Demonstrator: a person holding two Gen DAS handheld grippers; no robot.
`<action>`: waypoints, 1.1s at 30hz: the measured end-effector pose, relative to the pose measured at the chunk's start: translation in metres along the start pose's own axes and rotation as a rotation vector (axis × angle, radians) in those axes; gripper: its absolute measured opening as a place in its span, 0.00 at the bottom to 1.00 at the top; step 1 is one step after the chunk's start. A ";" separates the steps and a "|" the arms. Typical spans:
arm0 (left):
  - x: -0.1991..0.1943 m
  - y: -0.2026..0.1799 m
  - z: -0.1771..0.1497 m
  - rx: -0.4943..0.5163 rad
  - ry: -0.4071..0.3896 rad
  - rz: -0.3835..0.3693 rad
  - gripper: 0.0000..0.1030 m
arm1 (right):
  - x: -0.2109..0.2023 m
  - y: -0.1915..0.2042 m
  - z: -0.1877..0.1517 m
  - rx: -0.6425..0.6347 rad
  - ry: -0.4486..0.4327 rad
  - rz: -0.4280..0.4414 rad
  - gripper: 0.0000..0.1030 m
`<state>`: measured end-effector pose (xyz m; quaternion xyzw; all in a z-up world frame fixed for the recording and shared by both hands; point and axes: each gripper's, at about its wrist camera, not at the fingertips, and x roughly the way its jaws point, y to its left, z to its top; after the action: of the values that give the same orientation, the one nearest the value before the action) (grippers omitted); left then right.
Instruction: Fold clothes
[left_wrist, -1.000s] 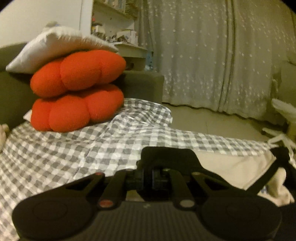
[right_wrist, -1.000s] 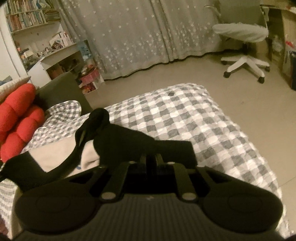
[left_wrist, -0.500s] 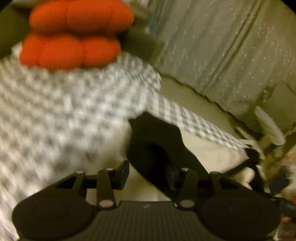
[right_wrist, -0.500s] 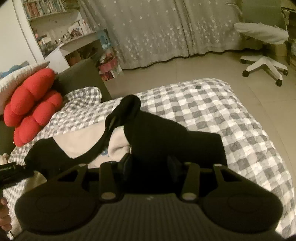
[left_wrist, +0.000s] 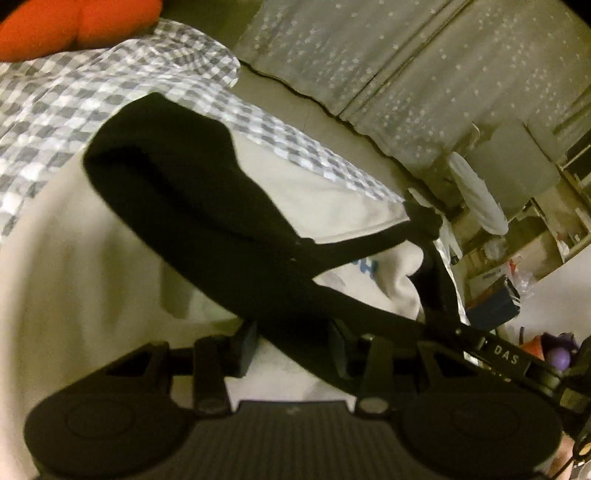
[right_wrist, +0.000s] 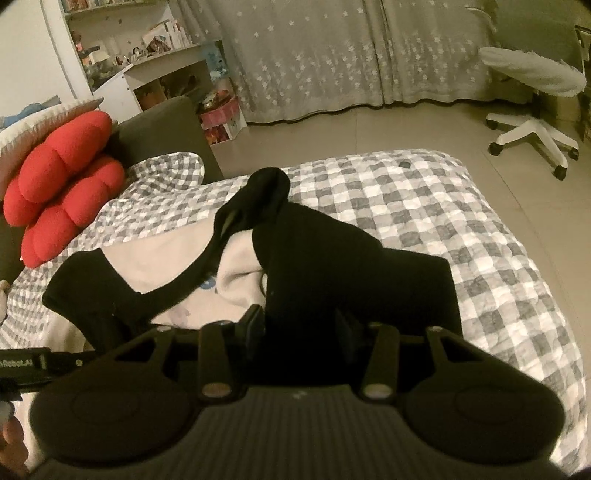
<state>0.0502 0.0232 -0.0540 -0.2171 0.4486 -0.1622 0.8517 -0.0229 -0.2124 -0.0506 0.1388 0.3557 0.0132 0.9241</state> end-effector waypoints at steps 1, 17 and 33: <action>0.001 -0.002 -0.001 -0.004 -0.005 0.005 0.41 | 0.001 0.001 -0.001 -0.005 0.000 -0.003 0.46; -0.011 -0.013 -0.002 0.043 -0.160 0.145 0.06 | -0.005 -0.015 0.003 -0.012 -0.107 -0.152 0.08; -0.074 0.023 0.064 0.256 -0.386 0.451 0.06 | -0.005 -0.044 0.025 0.108 -0.206 -0.215 0.08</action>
<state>0.0647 0.0920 0.0177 -0.0303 0.2915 0.0198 0.9559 -0.0135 -0.2612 -0.0417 0.1501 0.2723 -0.1193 0.9429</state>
